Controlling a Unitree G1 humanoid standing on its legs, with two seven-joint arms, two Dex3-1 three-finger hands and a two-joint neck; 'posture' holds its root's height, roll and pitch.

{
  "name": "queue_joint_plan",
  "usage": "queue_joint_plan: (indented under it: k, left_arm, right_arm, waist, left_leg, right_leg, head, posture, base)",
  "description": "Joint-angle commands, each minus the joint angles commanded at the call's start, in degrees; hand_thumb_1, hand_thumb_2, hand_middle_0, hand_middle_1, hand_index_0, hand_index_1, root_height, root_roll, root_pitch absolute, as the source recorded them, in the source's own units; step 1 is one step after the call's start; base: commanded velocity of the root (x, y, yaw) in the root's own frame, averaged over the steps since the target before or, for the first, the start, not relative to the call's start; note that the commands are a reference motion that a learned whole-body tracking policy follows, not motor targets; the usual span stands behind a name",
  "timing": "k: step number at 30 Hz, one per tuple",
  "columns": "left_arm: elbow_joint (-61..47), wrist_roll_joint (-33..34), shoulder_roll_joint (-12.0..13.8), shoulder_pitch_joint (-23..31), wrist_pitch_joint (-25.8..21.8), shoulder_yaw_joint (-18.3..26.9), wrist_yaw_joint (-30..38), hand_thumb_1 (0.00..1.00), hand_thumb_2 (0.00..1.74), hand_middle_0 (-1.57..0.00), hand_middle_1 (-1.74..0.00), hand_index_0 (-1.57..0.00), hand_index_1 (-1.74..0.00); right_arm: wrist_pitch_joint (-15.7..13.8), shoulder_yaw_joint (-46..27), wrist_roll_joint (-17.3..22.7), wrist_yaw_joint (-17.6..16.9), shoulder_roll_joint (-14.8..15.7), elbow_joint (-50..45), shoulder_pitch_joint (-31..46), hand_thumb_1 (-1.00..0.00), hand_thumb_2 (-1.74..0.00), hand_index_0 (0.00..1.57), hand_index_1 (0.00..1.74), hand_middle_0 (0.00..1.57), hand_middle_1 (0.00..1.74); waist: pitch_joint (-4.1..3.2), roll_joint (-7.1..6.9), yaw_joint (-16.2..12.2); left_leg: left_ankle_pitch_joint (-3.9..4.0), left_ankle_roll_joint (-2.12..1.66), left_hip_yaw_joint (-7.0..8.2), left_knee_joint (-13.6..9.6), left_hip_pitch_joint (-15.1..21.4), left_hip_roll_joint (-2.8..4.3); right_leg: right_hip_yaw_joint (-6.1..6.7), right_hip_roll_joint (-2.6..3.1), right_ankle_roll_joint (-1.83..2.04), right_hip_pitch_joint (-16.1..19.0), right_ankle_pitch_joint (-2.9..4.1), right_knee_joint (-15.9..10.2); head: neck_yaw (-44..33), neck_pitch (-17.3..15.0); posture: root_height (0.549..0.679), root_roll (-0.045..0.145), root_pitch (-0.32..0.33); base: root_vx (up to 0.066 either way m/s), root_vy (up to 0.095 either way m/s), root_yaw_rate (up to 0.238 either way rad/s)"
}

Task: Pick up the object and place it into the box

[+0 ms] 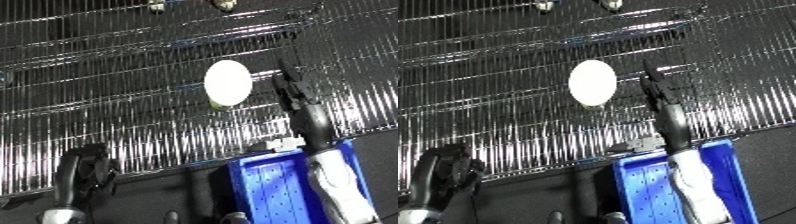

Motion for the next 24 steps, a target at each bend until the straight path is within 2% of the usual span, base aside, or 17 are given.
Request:
queue_joint_plan:
  k: [5,12,24]
  left_arm:
    - [-0.6,-0.7,0.4,-0.9,0.0,-0.6,0.4,1.0,1.74,-1.57,-1.74,-1.57,-1.74]
    - [-2.1,-2.0,1.2,-1.7,0.3,-1.7,1.2,1.0,1.74,-1.57,-1.74,-1.57,-1.74]
    - [-2.8,-2.4,1.4,-2.2,0.6,-1.8,1.4,1.0,1.74,-1.57,-1.74,-1.57,-1.74]
  right_arm:
    - [0.4,2.0,0.7,0.2,-0.9,2.1,-3.4,0.0,0.0,0.0,0.0,0.0,0.0]
    - [2.7,4.8,2.3,0.3,-1.5,4.5,-8.9,0.0,0.0,0.0,0.0,0.0,0.0]
    - [3.3,5.7,2.6,0.0,-1.5,5.5,-11.0,0.0,0.0,0.0,0.0,0.0,0.0]
  waist:
    - [0.0,0.59,0.5]
    - [0.0,1.51,1.4]
    - [0.0,1.76,1.6]
  left_leg:
    - [-0.38,0.21,0.07,1.4,-2.3,-0.43]
    - [-0.7,0.5,0.22,2.7,-5.3,-1.12]
    - [-0.81,0.62,0.27,3.1,-6.5,-1.32]
  right_leg:
    - [0.05,0.01,-0.19,-2.2,-0.16,1.0]
    - [0.07,0.19,-0.53,-5.1,-0.41,2.1]
    - [0.09,0.26,-0.61,-6.1,-0.49,2.6]
  head:
    - [1.4,2.6]
    - [3.4,4.5]
    - [3.5,4.6]
  posture:
    - [0.596,0.042,0.072]
    - [0.591,0.042,0.103]
    - [0.589,0.042,0.116]
  base:
    - [-0.017,0.022,0.016]
    - [-0.017,0.027,0.015]
    - [-0.002,0.005,0.002]
